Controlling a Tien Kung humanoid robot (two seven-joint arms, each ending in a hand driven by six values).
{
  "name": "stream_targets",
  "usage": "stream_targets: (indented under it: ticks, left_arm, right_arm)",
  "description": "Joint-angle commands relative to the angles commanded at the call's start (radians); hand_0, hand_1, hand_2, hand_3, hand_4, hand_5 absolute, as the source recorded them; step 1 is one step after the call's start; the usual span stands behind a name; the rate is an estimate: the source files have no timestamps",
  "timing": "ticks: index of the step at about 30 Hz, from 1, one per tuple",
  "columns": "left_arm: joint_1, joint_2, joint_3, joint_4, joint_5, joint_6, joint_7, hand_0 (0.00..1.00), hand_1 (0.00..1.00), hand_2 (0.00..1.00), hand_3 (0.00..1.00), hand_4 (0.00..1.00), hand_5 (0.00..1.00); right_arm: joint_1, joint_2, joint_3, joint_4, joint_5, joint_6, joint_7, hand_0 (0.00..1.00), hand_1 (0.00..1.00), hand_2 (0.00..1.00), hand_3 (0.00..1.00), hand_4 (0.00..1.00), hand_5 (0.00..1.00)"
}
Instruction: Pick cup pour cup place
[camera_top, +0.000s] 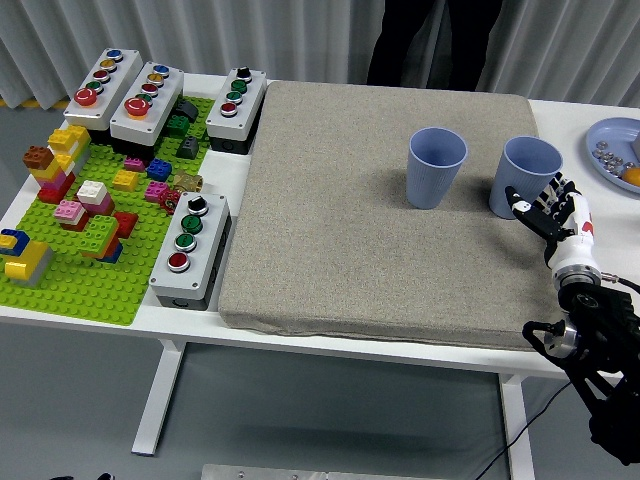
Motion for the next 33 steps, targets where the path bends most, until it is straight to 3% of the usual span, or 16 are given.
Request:
stream_targets:
  ticks: [5, 6, 11, 12, 23, 24, 33]
  left_arm:
    - [0.000, 0.000, 0.000, 0.000, -0.001, 0.000, 0.000, 0.770, 0.794, 0.842, 0.749, 0.513, 0.961]
    - [0.000, 0.000, 0.000, 0.000, -0.001, 0.000, 0.000, 0.770, 0.795, 0.842, 0.749, 0.512, 0.960]
    - [0.002, 0.000, 0.000, 0.000, 0.000, 0.000, 0.000, 0.770, 0.795, 0.842, 0.749, 0.512, 0.960]
    - [0.003, 0.001, 0.000, 0.000, 0.001, 0.000, 0.000, 0.770, 0.795, 0.842, 0.749, 0.513, 0.962]
    - [0.005, 0.001, 0.002, 0.000, -0.001, 0.000, 0.000, 0.770, 0.795, 0.842, 0.749, 0.512, 0.960]
    - [0.005, 0.001, 0.003, 0.000, -0.001, 0.000, 0.000, 0.770, 0.795, 0.842, 0.749, 0.512, 0.961]
    - [0.006, 0.001, 0.005, 0.000, -0.005, 0.000, 0.000, 0.771, 0.793, 0.842, 0.749, 0.511, 0.961]
  right_arm:
    - [-0.001, 0.000, -0.001, 0.002, 0.003, -0.002, 0.008, 0.867, 0.818, 0.883, 0.844, 0.785, 0.315]
    - [-0.001, 0.001, -0.001, 0.002, 0.001, -0.002, 0.008, 0.857, 0.798, 0.826, 0.801, 0.789, 0.305]
    - [-0.004, 0.001, -0.003, 0.004, 0.001, -0.004, 0.009, 0.857, 0.798, 0.826, 0.801, 0.789, 0.305]
    - [-0.004, 0.001, -0.003, 0.004, 0.001, -0.005, 0.009, 0.850, 0.771, 0.773, 0.771, 0.778, 0.289]
    - [-0.008, 0.001, 0.001, 0.006, 0.007, -0.013, 0.017, 0.849, 0.760, 0.754, 0.750, 0.780, 0.290]
    - [-0.008, 0.001, 0.001, 0.006, 0.008, -0.013, 0.017, 0.822, 0.719, 0.651, 0.682, 0.757, 0.259]
    - [-0.008, 0.001, 0.002, 0.008, 0.010, -0.017, 0.018, 0.795, 0.693, 0.601, 0.664, 0.749, 0.248]
